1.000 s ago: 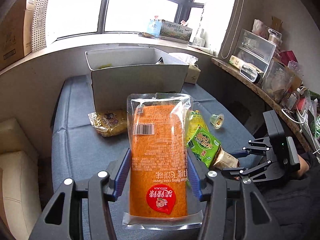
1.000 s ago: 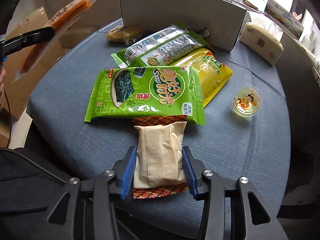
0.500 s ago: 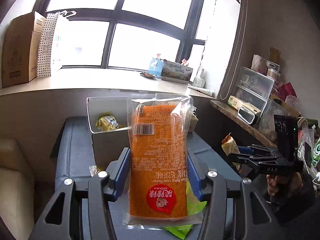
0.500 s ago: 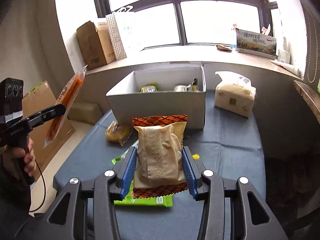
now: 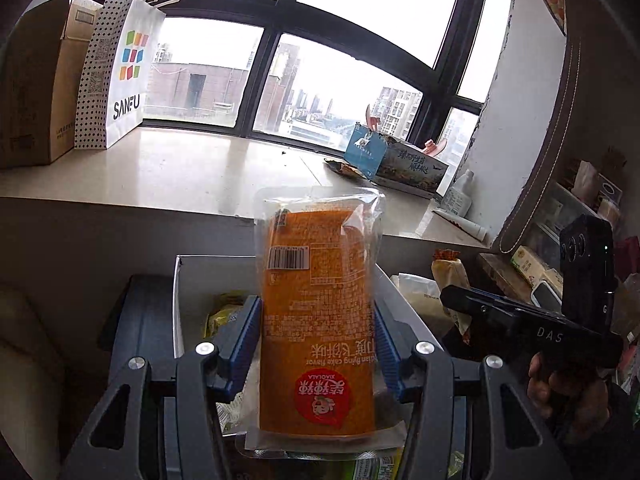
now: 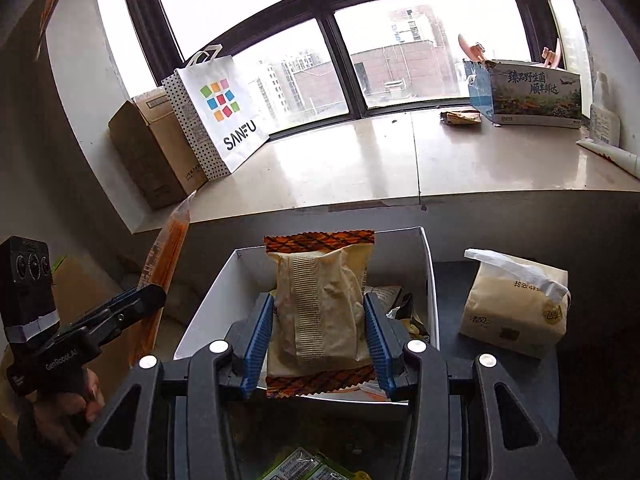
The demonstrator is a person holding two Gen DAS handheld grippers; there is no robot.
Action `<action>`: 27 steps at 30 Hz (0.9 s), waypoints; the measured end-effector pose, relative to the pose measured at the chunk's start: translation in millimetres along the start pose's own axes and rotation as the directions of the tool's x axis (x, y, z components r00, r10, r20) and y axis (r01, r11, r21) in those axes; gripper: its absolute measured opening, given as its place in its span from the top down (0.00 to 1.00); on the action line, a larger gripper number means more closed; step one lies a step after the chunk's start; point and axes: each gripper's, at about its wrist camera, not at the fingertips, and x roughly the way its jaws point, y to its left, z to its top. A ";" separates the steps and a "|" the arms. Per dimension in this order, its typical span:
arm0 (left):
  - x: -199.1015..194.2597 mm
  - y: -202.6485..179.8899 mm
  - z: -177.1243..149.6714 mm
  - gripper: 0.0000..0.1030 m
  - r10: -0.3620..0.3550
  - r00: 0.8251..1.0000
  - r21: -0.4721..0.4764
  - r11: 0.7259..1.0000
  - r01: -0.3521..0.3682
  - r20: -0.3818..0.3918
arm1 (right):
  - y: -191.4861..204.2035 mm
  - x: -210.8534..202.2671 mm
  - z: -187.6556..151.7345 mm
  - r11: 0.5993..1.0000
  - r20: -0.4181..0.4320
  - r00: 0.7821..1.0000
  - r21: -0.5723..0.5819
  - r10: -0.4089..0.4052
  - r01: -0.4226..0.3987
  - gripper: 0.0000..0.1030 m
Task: Organize snacks
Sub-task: 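Lower both held snacks into the white box and open both grippers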
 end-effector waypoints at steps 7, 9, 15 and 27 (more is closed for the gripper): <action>35.4 18.5 1.6 0.00 0.112 0.991 -0.007 0.994 -0.113 -0.073 | -14.8 35.6 15.3 0.998 -0.056 0.998 0.053 -0.022 0.025 0.00; 33.3 22.0 -2.1 0.00 0.107 0.992 -0.005 0.994 -0.107 -0.071 | -18.9 31.0 12.3 0.997 -0.025 1.000 0.073 -0.018 0.019 0.00; 15.1 29.8 -9.0 0.00 0.106 0.992 -0.001 0.994 -0.106 -0.062 | -20.8 20.9 3.8 0.998 -0.019 1.000 0.063 -0.005 0.006 0.00; -72.1 -1.7 -39.4 0.00 0.024 1.000 0.113 0.993 -0.026 0.012 | 8.1 -47.1 -35.6 0.997 0.038 0.996 -0.029 0.078 -0.076 0.00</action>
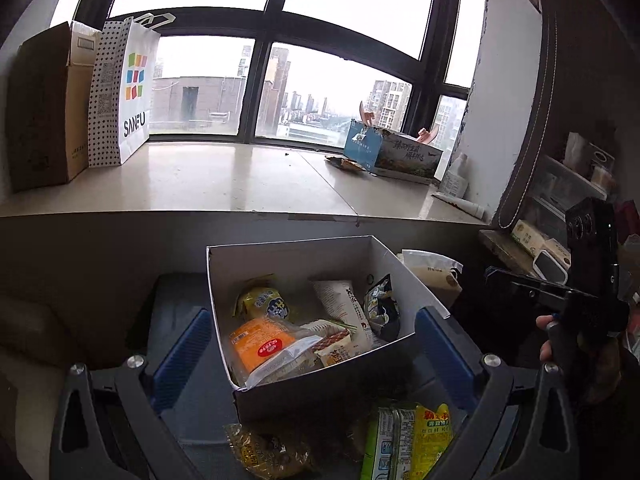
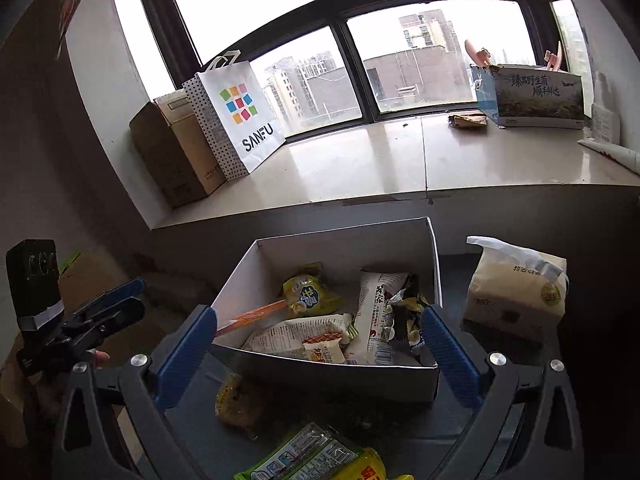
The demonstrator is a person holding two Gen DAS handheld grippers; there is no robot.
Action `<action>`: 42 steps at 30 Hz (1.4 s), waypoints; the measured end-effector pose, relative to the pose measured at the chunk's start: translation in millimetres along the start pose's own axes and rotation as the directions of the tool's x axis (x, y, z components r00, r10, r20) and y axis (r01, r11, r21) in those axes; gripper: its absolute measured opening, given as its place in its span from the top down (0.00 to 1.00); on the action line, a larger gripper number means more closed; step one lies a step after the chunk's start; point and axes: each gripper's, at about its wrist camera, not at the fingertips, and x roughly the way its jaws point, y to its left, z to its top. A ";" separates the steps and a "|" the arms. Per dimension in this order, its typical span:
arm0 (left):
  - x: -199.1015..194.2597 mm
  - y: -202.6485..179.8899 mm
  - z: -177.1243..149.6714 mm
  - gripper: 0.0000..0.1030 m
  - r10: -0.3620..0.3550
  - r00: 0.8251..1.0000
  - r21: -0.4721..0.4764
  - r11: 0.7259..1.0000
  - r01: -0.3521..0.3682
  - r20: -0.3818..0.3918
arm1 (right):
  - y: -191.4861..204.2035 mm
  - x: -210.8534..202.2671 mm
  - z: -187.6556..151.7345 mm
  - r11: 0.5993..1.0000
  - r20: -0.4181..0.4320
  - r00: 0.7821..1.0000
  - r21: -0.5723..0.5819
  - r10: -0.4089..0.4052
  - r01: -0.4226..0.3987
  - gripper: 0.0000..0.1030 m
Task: Organize snacks
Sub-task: 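Lower both held snacks into the white box and open both grippers, then grasp the yellow Lay's chip bag with the left gripper and lift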
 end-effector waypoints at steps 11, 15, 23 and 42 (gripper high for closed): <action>-69.7 -30.0 -96.7 0.00 -0.042 0.998 0.021 0.999 0.043 -0.046 | 31.3 -88.2 -99.3 0.995 0.064 0.998 -0.104 0.009 -0.002 0.00; -76.8 -31.4 -120.7 0.00 -0.043 0.996 -0.013 0.999 0.042 -0.078 | 26.5 -103.6 -129.9 0.999 0.056 0.998 -0.048 -0.007 0.009 0.00; -47.8 -20.8 -131.1 0.00 -0.013 0.989 -0.035 0.999 0.008 -0.148 | 21.4 -113.7 -160.0 0.999 0.035 0.998 -0.020 -0.048 0.049 0.00; 135.4 21.8 -153.4 0.04 0.236 0.879 0.061 0.971 -0.231 -0.415 | 37.6 -98.8 -179.8 0.995 -0.034 0.998 -0.081 -0.054 0.052 0.00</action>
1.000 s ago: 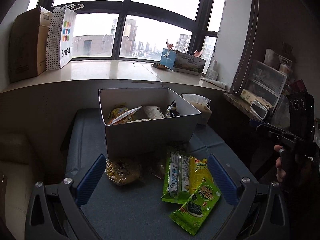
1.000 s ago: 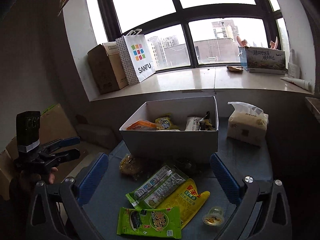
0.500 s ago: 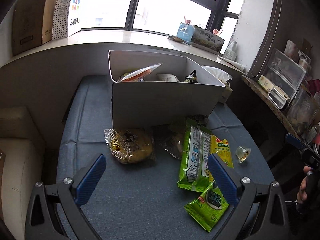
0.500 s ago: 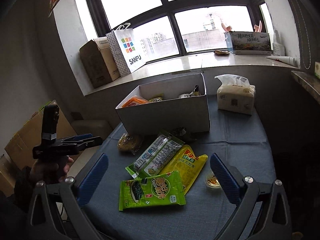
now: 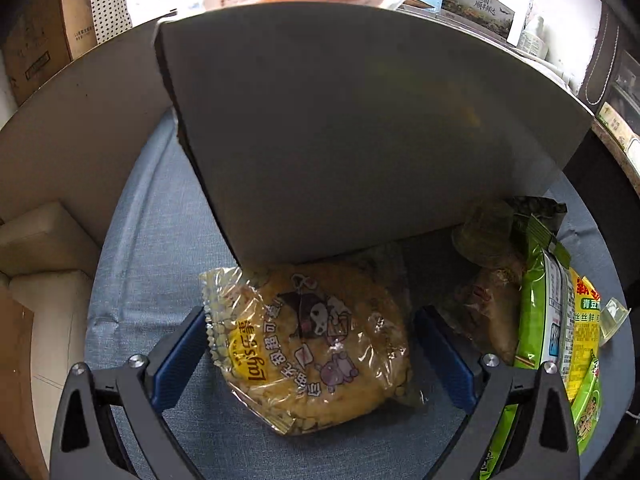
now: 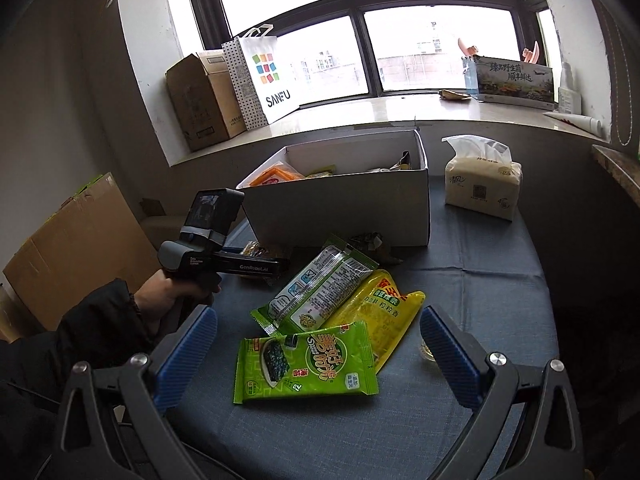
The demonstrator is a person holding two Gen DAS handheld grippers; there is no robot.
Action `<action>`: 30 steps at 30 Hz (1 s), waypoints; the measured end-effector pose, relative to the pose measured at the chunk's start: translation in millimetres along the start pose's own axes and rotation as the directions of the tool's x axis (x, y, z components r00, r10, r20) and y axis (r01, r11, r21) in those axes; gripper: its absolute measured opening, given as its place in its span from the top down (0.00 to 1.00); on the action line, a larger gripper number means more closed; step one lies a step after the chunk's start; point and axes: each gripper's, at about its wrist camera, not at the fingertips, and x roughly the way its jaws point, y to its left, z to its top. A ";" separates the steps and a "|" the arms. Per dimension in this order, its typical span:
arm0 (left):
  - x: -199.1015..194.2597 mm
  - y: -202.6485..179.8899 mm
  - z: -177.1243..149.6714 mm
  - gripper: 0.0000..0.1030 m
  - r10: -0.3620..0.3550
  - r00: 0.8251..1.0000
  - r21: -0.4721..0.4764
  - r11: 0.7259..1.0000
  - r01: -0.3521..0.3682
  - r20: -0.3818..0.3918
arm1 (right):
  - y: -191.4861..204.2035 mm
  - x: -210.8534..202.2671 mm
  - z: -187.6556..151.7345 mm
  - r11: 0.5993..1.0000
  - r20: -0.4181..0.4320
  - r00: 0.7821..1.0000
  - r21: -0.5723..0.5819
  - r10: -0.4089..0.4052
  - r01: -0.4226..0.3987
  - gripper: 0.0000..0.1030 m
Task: Organize snacks
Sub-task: 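Grasp the yellow Lay's chip bag with the left gripper and lift, then grasp the green seaweed bag with the right gripper while the left holds the chip bag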
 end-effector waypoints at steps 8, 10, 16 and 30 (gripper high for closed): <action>-25.1 12.3 -10.6 0.23 -0.080 0.995 -0.018 0.997 0.081 0.061 | 5.0 10.4 -4.4 1.000 -0.028 1.000 -0.007 0.009 -0.009 0.00; -42.6 15.4 -15.3 0.23 -0.112 0.989 -0.020 0.993 0.115 0.100 | 6.0 15.6 -5.2 1.000 -0.039 0.999 -0.005 0.010 -0.010 0.00; -112.9 14.6 -42.5 0.23 -0.182 0.956 -0.001 0.982 0.187 0.228 | 13.0 56.4 -0.7 1.000 -0.130 0.991 -0.027 0.006 -0.010 0.00; -197.6 28.4 -72.5 0.23 -0.190 0.912 0.020 0.980 0.197 0.365 | 8.6 211.6 22.8 0.983 -0.340 0.934 0.107 -0.107 0.152 0.00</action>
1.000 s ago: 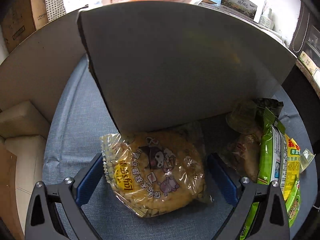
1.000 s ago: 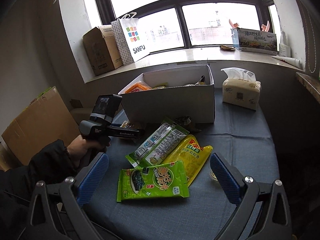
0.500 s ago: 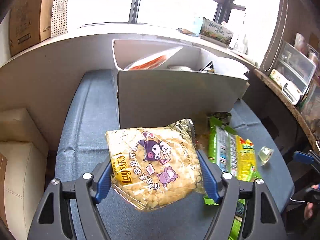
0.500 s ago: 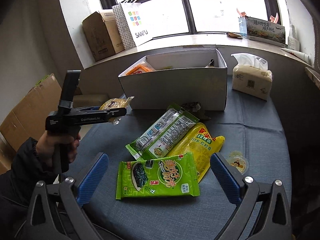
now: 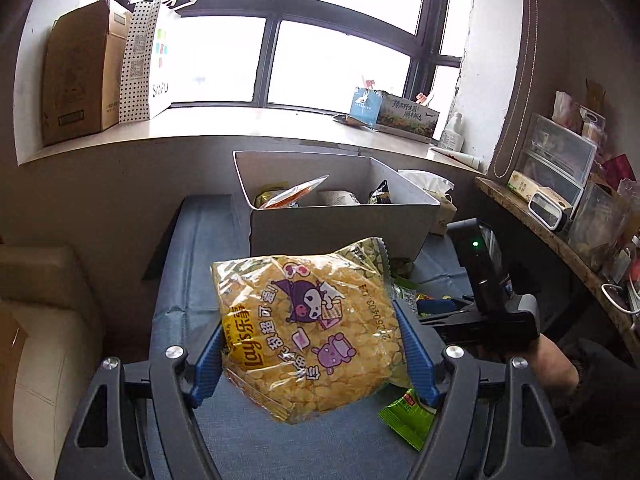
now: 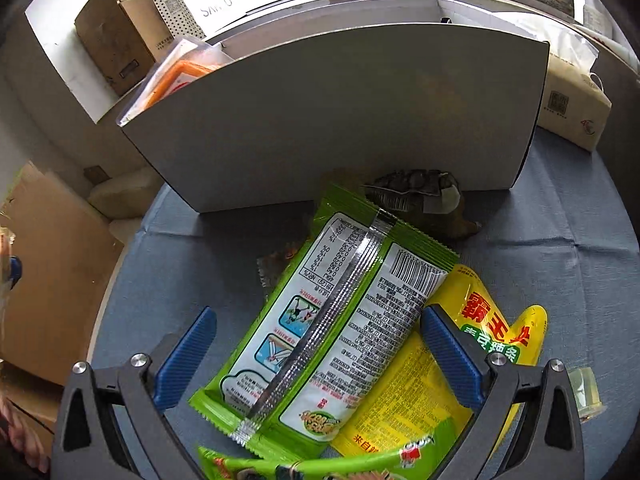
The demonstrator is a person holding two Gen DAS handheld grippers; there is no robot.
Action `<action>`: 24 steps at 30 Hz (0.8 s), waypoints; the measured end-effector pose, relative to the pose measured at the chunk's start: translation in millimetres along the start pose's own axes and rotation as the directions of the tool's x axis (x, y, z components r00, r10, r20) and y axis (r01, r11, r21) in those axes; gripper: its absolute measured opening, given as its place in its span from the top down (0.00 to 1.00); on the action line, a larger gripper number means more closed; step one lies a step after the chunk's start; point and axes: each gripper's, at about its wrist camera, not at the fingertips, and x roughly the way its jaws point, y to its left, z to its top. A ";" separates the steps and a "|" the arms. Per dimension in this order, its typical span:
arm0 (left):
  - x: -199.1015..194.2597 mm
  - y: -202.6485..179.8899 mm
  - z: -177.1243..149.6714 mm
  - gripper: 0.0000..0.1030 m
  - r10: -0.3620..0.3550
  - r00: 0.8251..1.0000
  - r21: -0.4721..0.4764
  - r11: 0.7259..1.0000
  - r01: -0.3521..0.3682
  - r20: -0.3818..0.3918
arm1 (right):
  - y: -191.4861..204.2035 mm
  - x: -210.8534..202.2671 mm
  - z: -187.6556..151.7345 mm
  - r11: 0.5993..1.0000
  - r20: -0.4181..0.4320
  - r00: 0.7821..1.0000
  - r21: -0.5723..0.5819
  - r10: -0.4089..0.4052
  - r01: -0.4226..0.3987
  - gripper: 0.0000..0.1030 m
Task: Organize snacks
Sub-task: 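Grasp the green seaweed bag with the right gripper while the left holds the chip bag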
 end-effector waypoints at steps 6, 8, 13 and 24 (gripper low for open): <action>1.5 6.8 -7.0 0.23 0.005 1.000 -0.020 1.000 -0.005 -0.005 | 6.9 -4.1 -6.4 0.998 0.043 0.999 -0.056 -0.010 0.012 0.33; 1.1 7.1 -7.3 0.23 0.001 1.000 -0.025 1.000 -0.001 -0.003 | 2.9 -15.3 -8.1 0.999 0.075 0.997 -0.053 0.009 -0.005 0.33; -0.4 2.3 -2.9 0.23 -0.022 1.000 -0.014 1.000 0.023 0.016 | -11.1 -69.6 -10.0 0.995 0.237 0.966 -0.014 0.099 -0.098 0.33; 41.3 -12.0 88.9 0.23 -0.147 0.986 -0.011 0.989 0.149 0.076 | -29.2 -157.1 56.2 0.992 0.425 0.896 -0.073 0.128 -0.107 0.33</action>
